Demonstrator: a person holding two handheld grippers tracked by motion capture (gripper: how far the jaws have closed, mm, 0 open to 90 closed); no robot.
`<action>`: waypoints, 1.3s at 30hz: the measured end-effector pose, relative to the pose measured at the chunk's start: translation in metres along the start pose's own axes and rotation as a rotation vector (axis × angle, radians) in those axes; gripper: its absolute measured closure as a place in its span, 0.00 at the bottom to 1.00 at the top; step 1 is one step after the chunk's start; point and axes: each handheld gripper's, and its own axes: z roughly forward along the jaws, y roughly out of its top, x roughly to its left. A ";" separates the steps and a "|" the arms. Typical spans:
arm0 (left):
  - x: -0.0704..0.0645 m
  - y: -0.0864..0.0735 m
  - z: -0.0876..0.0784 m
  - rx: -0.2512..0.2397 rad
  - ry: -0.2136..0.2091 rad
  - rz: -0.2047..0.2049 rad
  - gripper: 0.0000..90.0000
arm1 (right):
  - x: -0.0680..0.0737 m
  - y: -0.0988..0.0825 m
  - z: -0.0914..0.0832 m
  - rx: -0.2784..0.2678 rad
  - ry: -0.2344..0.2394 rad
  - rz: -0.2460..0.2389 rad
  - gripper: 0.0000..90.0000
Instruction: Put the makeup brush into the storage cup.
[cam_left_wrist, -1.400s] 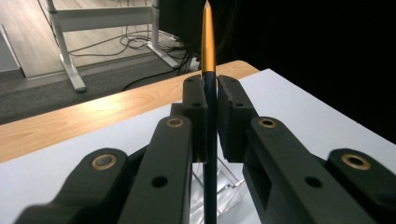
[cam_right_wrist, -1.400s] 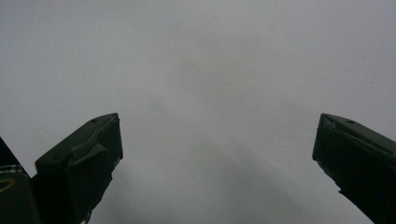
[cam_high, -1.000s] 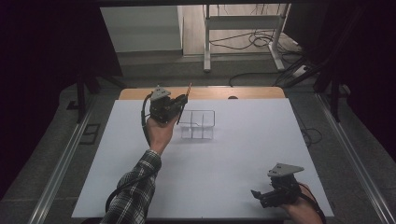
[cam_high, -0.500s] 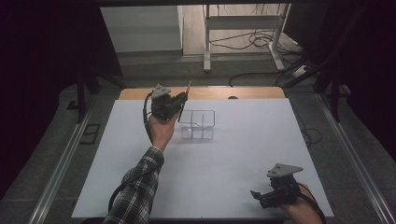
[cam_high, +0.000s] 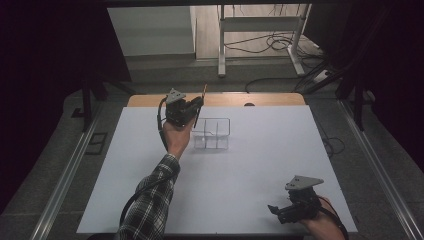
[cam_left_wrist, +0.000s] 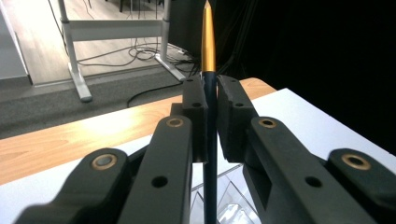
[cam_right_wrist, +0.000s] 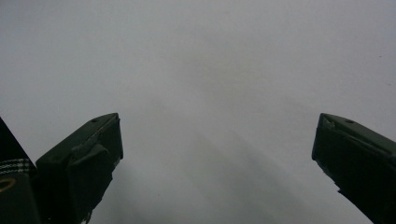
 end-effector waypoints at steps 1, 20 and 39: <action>0.000 0.000 0.001 -0.001 0.001 -0.002 0.93 | 0.000 0.000 0.000 0.001 0.001 -0.002 0.02; 0.001 -0.009 0.009 0.005 0.011 0.042 0.93 | 0.000 0.000 -0.001 -0.008 0.000 0.006 0.02; 0.003 -0.026 0.014 0.011 0.015 0.039 0.93 | 0.000 0.000 -0.001 -0.009 -0.002 0.007 0.02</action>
